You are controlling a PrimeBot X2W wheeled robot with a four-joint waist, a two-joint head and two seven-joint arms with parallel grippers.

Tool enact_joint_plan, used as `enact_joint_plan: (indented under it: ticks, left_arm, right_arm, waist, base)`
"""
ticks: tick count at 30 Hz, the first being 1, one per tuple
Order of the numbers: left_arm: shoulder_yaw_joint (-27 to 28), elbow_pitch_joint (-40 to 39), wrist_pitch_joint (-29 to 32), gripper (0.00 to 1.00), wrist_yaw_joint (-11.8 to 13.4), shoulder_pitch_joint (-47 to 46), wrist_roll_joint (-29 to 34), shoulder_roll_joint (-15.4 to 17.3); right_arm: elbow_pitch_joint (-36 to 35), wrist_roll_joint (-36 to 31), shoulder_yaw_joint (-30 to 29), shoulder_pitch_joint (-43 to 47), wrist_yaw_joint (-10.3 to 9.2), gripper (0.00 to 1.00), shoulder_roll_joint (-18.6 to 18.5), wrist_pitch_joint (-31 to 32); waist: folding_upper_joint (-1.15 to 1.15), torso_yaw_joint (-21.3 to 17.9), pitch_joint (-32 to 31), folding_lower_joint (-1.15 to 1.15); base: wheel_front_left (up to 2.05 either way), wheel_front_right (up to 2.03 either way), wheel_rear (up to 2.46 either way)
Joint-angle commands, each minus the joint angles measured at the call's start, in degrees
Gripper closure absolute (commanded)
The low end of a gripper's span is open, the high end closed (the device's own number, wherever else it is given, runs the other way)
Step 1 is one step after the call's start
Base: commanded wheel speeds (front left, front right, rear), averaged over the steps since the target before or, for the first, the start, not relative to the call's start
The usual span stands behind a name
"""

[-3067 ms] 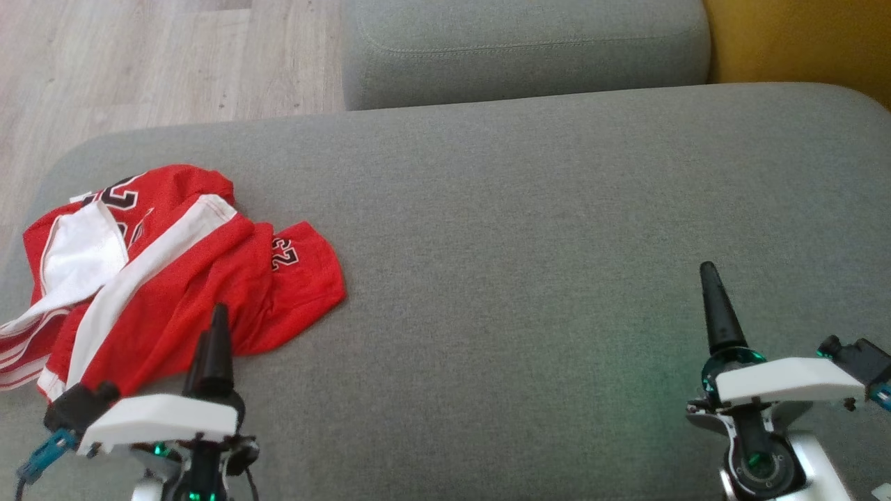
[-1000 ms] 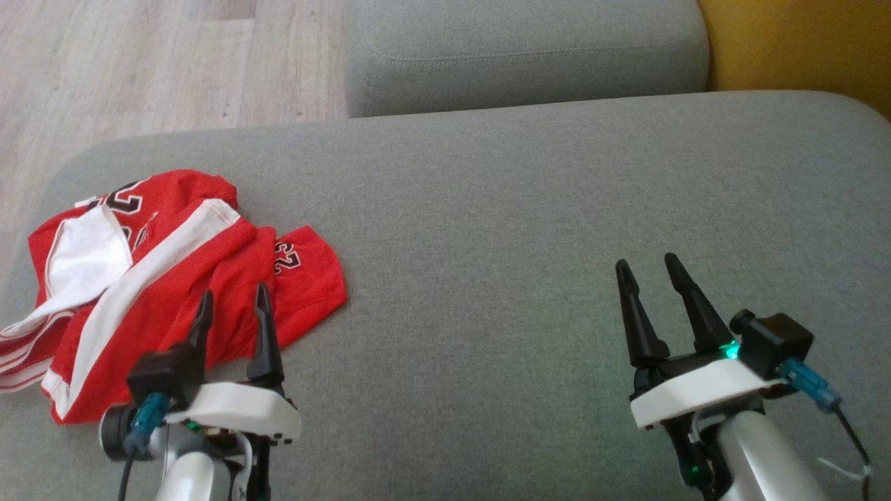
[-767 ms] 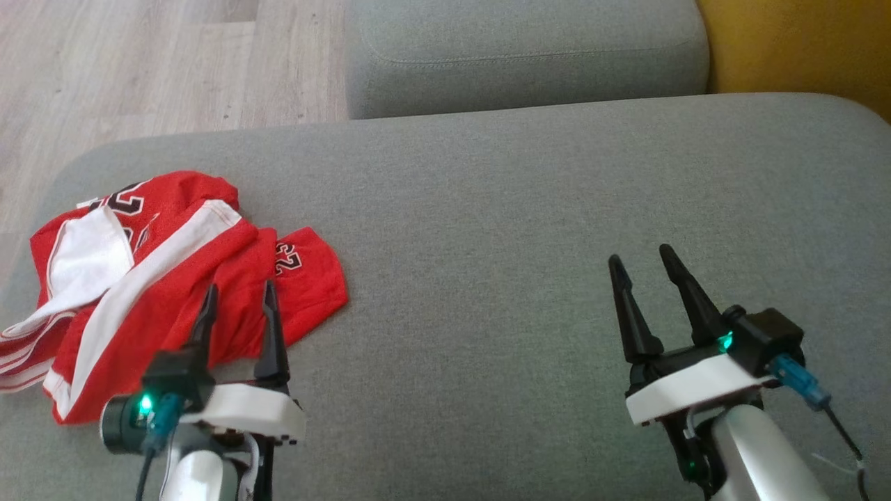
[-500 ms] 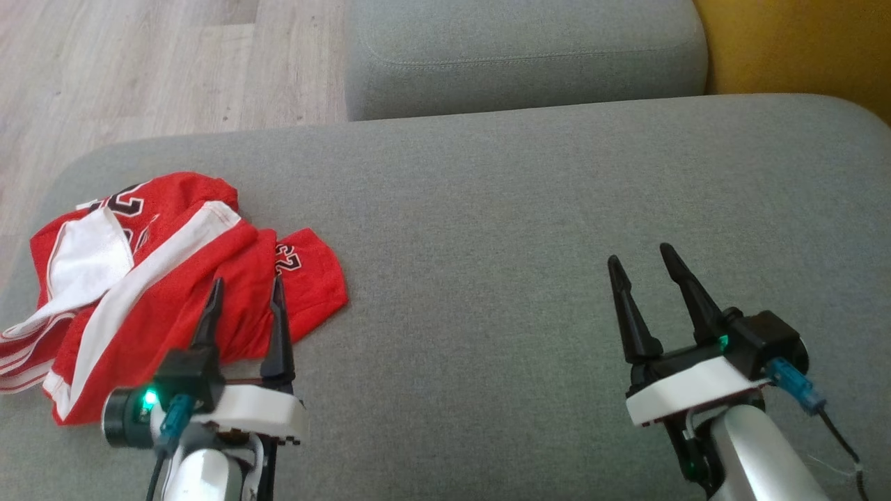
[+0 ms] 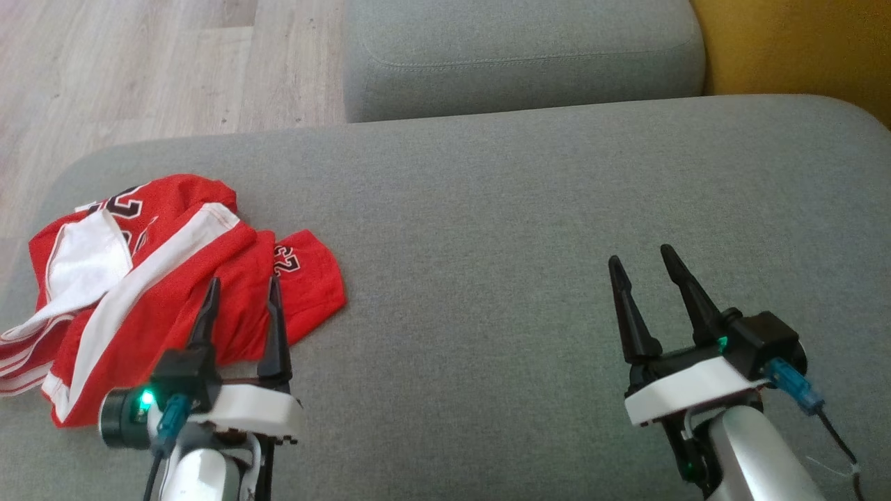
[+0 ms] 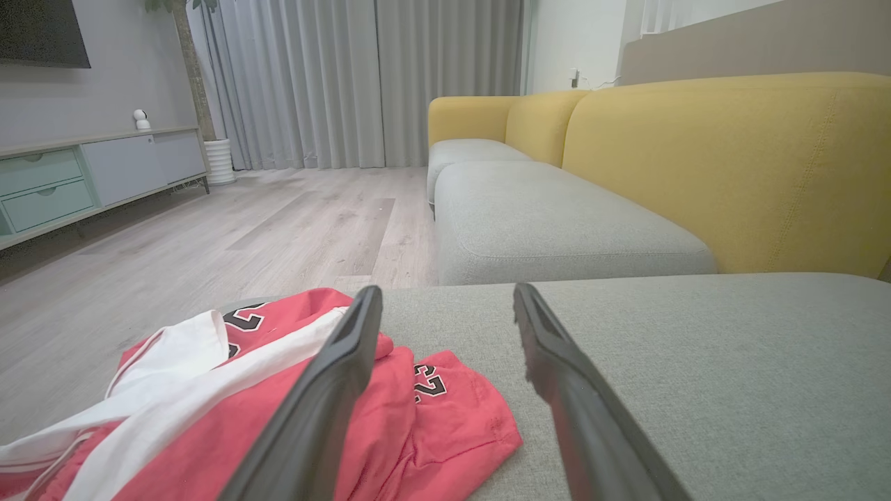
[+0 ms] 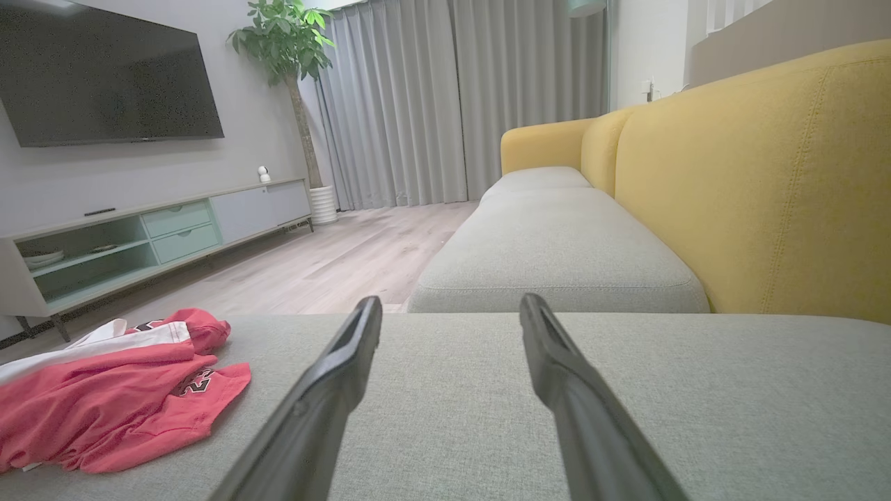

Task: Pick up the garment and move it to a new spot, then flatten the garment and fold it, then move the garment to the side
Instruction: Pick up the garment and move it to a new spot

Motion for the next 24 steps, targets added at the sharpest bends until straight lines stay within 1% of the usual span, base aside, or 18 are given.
enact_joint_plan:
  ticks: [1,7,11,17,18,24]
  left_arm:
    - [2.3,-1.9,-0.7,0.0,0.1,-3.1,0.4,0.6]
    - [2.5,-1.4,-0.7,0.0,-0.1,-3.2,0.2,0.5]
    - [2.5,-0.4,-0.7,0.0,0.0,-3.4,0.2,0.5]
    - [3.5,0.2,-0.7,0.0,0.2,-3.4,-0.8,0.5]
    - [3.5,0.2,-0.7,0.0,0.2,-3.4,-0.8,0.5]
    - [4.6,0.4,-0.7,0.0,0.7,-3.0,-1.2,0.5]
  right_arm:
    - [-1.6,-0.6,0.9,-3.1,0.44,0.0,0.3,-0.6]
    - [-1.5,-0.7,1.1,-3.0,0.44,0.0,0.3,-0.6]
    - [-1.6,-0.2,1.4,-2.9,0.44,0.0,0.3,-0.6]
    - [-2.0,1.0,2.1,-2.3,0.44,0.0,0.5,-0.6]
    - [-2.0,1.0,2.1,-2.3,0.44,0.0,0.5,-0.6]
    - [-2.6,1.9,2.5,-1.8,0.44,0.0,0.5,-0.6]
  waist:
    - [0.0,0.0,0.0,0.0]
    - [0.0,0.3,-0.2,0.0]
    - [0.0,1.7,-0.4,0.0]
    - [0.0,5.5,-0.8,0.0]
    - [0.0,5.5,-0.8,0.0]
    - [0.0,10.4,-1.0,0.0]
  base:
    - [0.0,0.0,0.0]
    - [0.0,0.0,0.0]
    - [0.0,0.0,0.0]
    - [0.0,0.0,0.0]
    - [0.0,0.0,0.0]
    - [0.0,0.0,0.0]
